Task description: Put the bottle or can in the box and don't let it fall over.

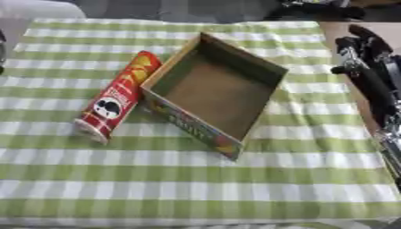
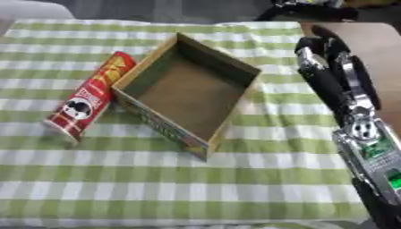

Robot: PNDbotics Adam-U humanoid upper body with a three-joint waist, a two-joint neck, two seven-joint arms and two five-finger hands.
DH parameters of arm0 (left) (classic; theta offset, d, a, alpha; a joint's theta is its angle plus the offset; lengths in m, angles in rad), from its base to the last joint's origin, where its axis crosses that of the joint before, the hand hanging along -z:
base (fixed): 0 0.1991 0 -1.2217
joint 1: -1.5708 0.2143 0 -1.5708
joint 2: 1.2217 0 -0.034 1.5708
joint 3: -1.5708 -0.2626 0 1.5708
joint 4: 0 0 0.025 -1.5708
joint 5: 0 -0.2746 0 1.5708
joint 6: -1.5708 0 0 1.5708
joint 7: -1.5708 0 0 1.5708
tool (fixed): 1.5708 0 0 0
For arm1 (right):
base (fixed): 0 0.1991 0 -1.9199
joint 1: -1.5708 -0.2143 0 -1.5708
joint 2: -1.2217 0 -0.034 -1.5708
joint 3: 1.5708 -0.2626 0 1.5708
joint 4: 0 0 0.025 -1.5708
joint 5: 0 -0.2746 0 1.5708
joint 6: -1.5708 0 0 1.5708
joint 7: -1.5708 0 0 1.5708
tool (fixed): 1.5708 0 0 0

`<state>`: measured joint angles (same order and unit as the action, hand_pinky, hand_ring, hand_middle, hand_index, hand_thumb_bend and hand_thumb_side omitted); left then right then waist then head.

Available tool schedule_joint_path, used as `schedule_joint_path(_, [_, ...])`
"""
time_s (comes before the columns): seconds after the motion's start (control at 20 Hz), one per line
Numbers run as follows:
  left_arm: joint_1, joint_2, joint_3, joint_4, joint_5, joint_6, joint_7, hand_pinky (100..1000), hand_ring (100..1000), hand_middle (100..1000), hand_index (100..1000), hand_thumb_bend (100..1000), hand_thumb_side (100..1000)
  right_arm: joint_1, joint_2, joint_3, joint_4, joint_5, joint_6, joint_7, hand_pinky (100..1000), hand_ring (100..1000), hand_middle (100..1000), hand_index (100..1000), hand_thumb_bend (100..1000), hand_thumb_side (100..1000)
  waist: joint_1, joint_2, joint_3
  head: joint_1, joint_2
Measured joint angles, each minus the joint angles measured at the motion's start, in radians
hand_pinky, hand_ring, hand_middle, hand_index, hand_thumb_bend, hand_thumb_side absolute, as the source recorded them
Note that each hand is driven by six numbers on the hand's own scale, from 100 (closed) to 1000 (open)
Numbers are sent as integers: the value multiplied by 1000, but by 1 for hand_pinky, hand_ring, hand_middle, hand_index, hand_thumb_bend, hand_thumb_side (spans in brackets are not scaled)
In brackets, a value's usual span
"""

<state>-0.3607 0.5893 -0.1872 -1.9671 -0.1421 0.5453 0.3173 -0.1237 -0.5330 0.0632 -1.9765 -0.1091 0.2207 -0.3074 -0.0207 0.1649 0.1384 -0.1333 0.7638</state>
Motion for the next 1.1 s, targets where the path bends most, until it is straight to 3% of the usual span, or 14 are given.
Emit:
schedule_joint_path(0.3, [5,0,-36,1,-11,66,-28,589,610,697,787,330,574,0,0,0,0,0,2,2,681,923,791,939,100,664,0,0,0,4,0])
schedule_joint_path(0.55, [23,0,-59,0,-2,114,18,598,615,684,774,394,559,1,0,5,0,0,4,3,681,922,791,939,100,665,0,0,0,4,0])
schedule_joint_path(0.8, [31,0,-91,-5,16,136,37,612,627,693,777,411,530,1,0,5,0,0,5,4,680,922,791,939,100,666,0,0,-1,9,0])
schedule_joint_path(1.1, [38,0,-113,-12,22,154,-11,629,636,697,775,434,484,1,0,5,0,0,6,4,680,920,790,940,100,666,0,0,-1,9,0])
